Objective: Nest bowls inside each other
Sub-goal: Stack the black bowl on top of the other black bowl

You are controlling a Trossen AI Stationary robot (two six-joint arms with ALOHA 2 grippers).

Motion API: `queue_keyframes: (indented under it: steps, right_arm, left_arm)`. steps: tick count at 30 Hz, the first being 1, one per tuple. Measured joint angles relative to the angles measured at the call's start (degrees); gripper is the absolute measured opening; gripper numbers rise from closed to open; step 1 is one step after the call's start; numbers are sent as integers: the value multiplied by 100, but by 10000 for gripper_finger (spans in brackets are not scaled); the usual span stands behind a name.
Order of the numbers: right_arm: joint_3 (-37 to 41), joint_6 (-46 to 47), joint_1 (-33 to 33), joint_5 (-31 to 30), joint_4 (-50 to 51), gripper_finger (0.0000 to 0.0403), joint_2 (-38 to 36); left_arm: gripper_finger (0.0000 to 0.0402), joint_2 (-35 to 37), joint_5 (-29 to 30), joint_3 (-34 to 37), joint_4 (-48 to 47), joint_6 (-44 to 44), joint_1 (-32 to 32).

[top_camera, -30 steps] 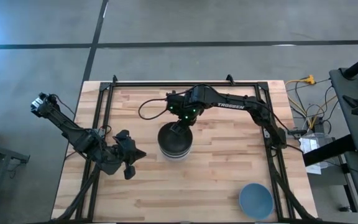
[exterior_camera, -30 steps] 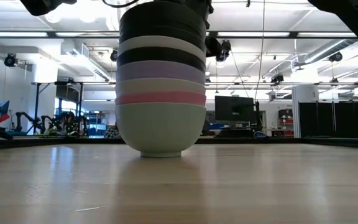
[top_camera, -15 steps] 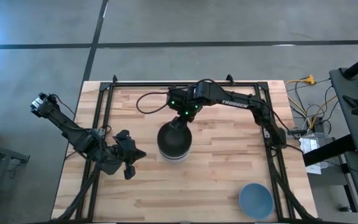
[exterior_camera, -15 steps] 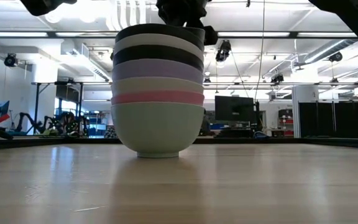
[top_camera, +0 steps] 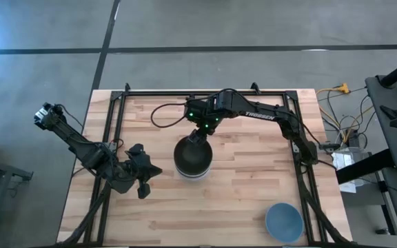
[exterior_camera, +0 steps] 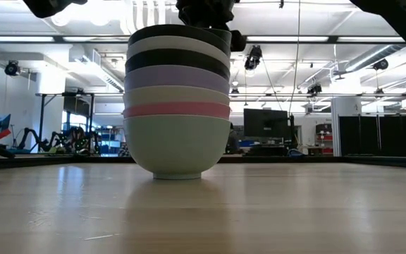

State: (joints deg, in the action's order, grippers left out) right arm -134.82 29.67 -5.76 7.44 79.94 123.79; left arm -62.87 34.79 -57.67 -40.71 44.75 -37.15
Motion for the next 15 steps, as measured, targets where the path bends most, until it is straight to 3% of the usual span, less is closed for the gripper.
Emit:
queue_keyframes:
  steps: [15]
  right_arm:
    - [-9,-313,0,-7,-552,172,-53]
  left_arm:
    - [12,0,-2,0,26,0,-4]
